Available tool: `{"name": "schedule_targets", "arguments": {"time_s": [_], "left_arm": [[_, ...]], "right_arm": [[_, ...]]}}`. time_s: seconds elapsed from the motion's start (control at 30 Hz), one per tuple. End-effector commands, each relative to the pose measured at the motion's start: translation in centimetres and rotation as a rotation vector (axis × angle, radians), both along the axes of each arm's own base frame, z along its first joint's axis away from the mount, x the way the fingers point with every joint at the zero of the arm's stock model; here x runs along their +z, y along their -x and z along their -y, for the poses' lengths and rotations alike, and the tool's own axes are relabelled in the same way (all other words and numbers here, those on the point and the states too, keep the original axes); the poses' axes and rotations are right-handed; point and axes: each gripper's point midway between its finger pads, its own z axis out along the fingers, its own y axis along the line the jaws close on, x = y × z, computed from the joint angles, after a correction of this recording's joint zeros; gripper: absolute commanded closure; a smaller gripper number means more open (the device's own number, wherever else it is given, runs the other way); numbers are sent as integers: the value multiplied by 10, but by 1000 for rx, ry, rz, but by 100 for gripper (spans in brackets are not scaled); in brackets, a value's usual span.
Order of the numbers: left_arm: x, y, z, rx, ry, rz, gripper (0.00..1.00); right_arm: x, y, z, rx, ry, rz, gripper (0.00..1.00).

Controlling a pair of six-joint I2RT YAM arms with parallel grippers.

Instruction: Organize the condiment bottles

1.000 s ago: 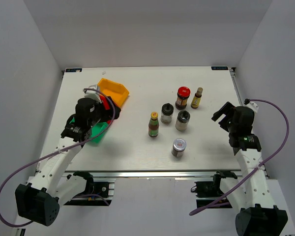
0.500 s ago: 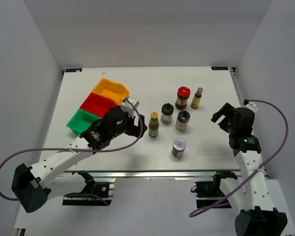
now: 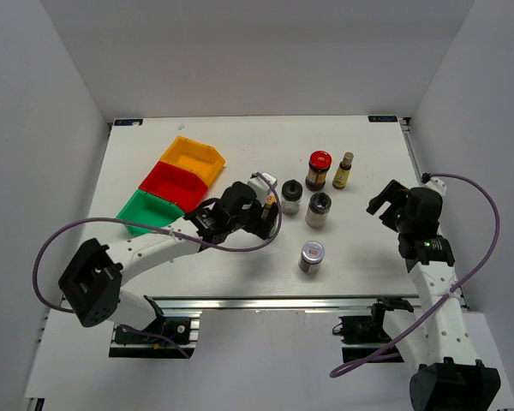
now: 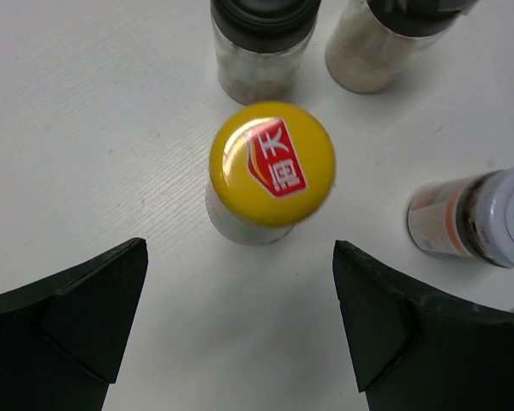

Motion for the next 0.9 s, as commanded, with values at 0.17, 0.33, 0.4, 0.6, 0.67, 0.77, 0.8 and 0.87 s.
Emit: {"name": "schedule_targets", "arguments": {"time_s": [0.17, 0.33, 0.4, 0.6, 0.67, 0.77, 0.8, 0.87], "left_arm": [[32, -37, 20, 80, 62, 116, 2], [27, -43, 25, 83, 51, 120, 3], [25, -46, 24, 98, 42, 128, 13], [24, -47, 26, 89, 45, 125, 47], [25, -46, 27, 84, 53, 128, 59], [30, -44, 26, 82, 64, 133, 76], [36, -46, 22, 101, 67, 148, 84], [43, -49, 17, 128, 63, 164, 100]], "right_arm": [[4, -7, -4, 34, 6, 34, 11], [5, -7, -4, 32, 9, 38, 11], [6, -7, -4, 35, 7, 42, 11], [6, -7, -3, 30, 8, 42, 11], [6, -7, -3, 31, 10, 45, 11], [6, -7, -3, 30, 8, 43, 11], [6, -7, -3, 31, 10, 44, 11], [7, -7, -3, 30, 8, 46, 11]]}}
